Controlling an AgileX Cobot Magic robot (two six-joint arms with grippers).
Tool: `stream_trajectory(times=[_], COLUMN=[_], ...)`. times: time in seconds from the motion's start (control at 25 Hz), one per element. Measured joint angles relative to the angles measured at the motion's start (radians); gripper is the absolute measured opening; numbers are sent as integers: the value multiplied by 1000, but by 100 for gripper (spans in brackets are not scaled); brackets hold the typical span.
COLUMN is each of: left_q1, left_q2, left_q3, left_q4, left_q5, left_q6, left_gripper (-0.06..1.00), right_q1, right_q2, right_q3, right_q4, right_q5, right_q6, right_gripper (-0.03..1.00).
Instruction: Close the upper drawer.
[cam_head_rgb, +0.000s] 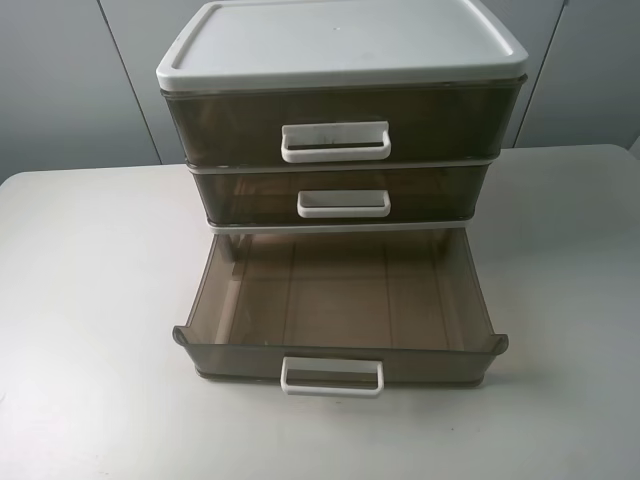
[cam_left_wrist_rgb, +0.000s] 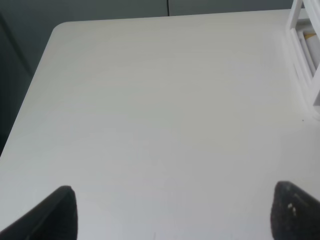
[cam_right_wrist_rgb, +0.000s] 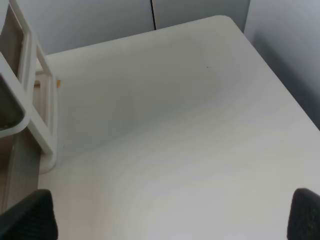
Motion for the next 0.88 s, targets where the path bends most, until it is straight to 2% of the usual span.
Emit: stream_trajectory(times=[0.2,0.48,0.88], left_q1=[0,0,0], left_q2=[0,0,0], left_q3=[0,0,0], left_q4=[0,0,0], left_q5=[0,0,0], left_q6=[0,0,0], left_gripper=[74,74,74], right_q1=[0,68,68], right_q2=[0,0,0], right_q3=[0,0,0], right_q4=[0,0,0], right_q5=[0,-2,-4], right_q6=[-2,-4,-4], right_gripper=[70,70,70])
